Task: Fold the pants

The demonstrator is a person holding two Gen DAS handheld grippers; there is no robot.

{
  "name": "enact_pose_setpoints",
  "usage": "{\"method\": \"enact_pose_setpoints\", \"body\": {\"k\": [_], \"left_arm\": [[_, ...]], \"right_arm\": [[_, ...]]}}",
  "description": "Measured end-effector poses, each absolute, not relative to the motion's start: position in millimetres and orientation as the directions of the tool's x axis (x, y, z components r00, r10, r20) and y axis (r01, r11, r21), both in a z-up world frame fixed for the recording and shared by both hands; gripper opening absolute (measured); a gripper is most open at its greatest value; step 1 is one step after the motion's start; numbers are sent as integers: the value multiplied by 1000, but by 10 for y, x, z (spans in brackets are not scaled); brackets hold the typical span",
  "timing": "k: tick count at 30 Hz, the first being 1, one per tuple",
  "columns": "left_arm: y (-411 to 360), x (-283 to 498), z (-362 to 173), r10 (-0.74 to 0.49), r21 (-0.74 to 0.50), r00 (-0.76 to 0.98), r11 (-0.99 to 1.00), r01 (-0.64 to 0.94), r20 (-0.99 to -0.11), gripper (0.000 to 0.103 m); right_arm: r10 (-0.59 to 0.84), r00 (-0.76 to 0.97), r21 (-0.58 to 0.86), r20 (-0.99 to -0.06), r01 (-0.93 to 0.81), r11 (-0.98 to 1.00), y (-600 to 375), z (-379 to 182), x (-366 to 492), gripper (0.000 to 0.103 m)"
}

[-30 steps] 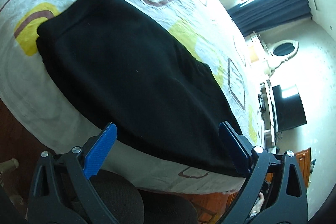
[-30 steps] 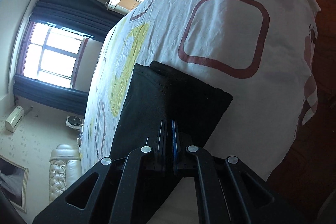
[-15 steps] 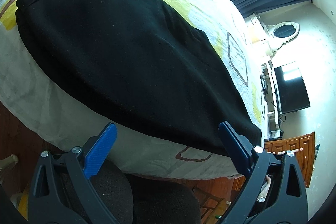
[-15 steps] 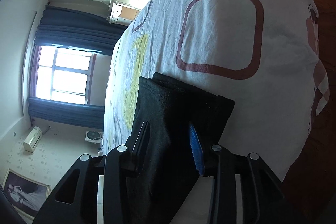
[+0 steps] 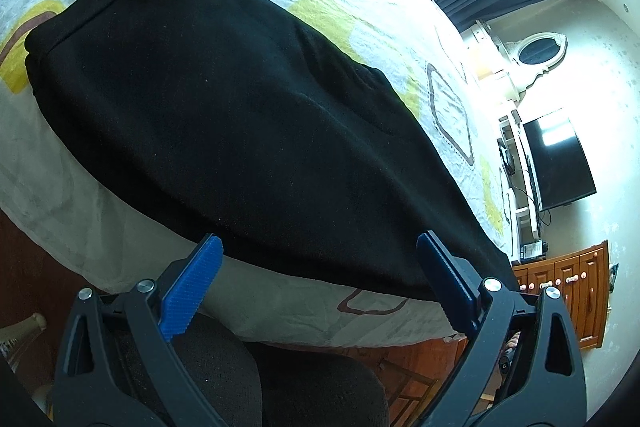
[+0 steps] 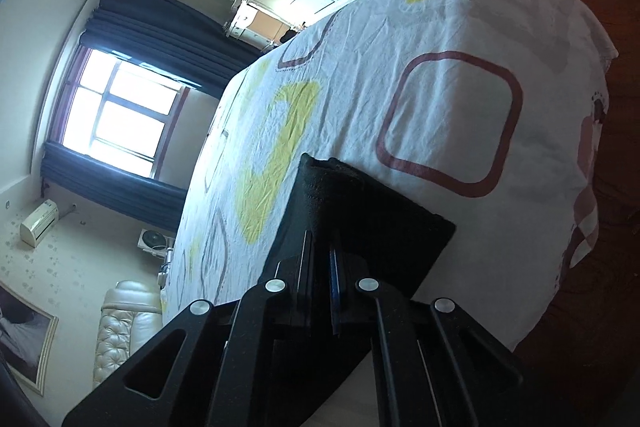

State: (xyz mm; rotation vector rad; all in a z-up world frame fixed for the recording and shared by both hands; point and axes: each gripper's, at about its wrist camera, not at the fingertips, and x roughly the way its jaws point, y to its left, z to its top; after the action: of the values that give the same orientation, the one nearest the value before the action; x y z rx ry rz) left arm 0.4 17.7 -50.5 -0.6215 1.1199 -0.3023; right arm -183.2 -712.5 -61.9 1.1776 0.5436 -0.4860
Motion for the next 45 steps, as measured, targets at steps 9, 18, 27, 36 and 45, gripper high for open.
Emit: {"method": "enact_pose_setpoints", "body": {"k": [9, 18, 27, 36, 45], "left_arm": [[148, 47, -618, -535, -602, 379, 795, -79, -755, 97], [-113, 34, -635, -578, -621, 354, 784, -12, -736, 97], [-356, 8, -723, -615, -635, 291, 772, 29, -733, 97], [-379, -27, -763, -609, -629, 276, 777, 21, -744, 97], [-424, -5, -793, -605, -626, 265, 780, 5, -751, 97]], "right_arm": [[-14, 851, 846, -525, 524, 99, -7179, -1203, -2020, 39], [249, 880, 914, -404, 377, 153, -6479, -1200, -1661, 47], [485, 783, 918, -389, 291, 268, -5712, -1240, -1236, 47], [427, 724, 832, -541, 388, 397, -5660, -1108, -1267, 6], [506, 742, 896, -439, 321, 307, -5333, -1244, -1172, 39]]}}
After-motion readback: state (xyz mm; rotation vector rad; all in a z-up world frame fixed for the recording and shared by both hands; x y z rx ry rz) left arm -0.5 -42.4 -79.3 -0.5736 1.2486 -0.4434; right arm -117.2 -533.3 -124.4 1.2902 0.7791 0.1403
